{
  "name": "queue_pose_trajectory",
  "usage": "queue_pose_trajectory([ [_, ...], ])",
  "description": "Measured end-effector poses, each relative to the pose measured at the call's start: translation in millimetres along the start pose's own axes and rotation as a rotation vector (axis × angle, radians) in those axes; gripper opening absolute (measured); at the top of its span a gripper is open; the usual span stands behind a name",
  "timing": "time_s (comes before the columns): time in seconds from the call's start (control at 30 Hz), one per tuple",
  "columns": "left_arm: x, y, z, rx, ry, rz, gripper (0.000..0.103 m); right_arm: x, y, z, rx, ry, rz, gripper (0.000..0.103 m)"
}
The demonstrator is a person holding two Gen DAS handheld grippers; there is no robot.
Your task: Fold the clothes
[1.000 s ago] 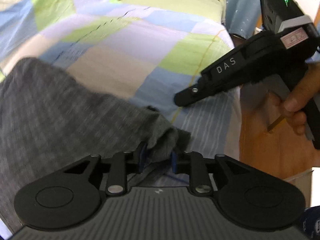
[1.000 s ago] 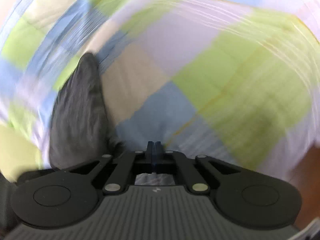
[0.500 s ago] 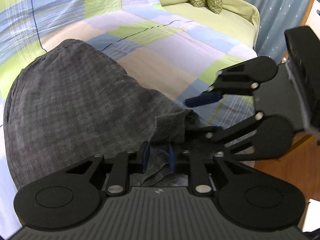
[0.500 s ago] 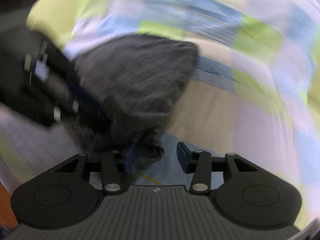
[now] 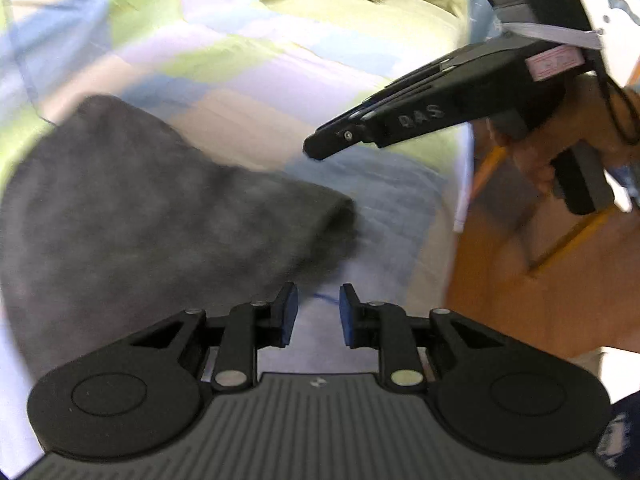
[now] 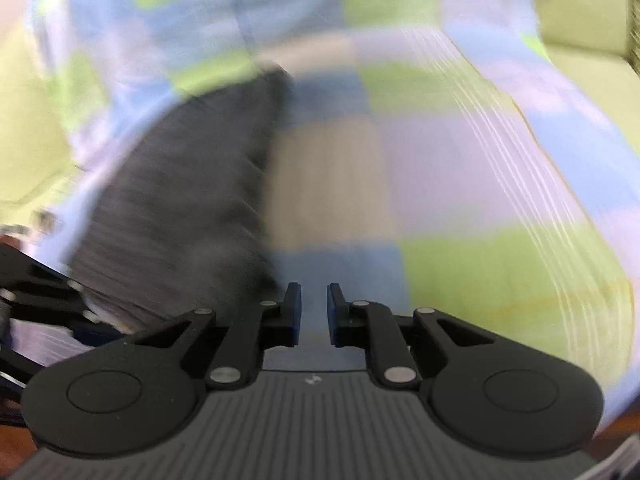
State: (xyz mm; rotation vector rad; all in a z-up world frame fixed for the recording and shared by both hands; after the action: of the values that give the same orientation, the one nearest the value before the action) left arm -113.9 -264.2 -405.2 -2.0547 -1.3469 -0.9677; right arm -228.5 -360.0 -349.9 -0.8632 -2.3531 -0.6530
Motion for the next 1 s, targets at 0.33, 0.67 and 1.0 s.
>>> queue_pose_trajectory([
  [0.33,-1.0,98.3,72.1,0.078,0.142,-0.196,0.035,-38.1,17.1,46.8,0.132,0.172,-0.050,0.011],
  [0.67,70.7,106.1,86.5,0.173,0.150,-0.276,0.042,-33.3,107.0,29.4,0.370,0.099,-0.104,0.042],
  [1.0,55.8,121.5,105.0,0.036,0.127,-0.229,0.044,-126.7,215.2,76.7,0.904,0.019,-0.193,0.032],
])
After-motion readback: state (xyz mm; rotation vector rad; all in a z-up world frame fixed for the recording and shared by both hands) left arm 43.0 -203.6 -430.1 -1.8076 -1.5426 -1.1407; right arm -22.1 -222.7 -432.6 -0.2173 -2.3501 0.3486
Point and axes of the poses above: each gripper's, at about its wrist camera, not at the fingertips, and x roughly against the way its jaws point, y to its left, z to its underside, the point moved 9 cm from there along -x, roughly the way its jaws point, and after that the axes turned 5 degrees about -y, right-handed, at the moved point
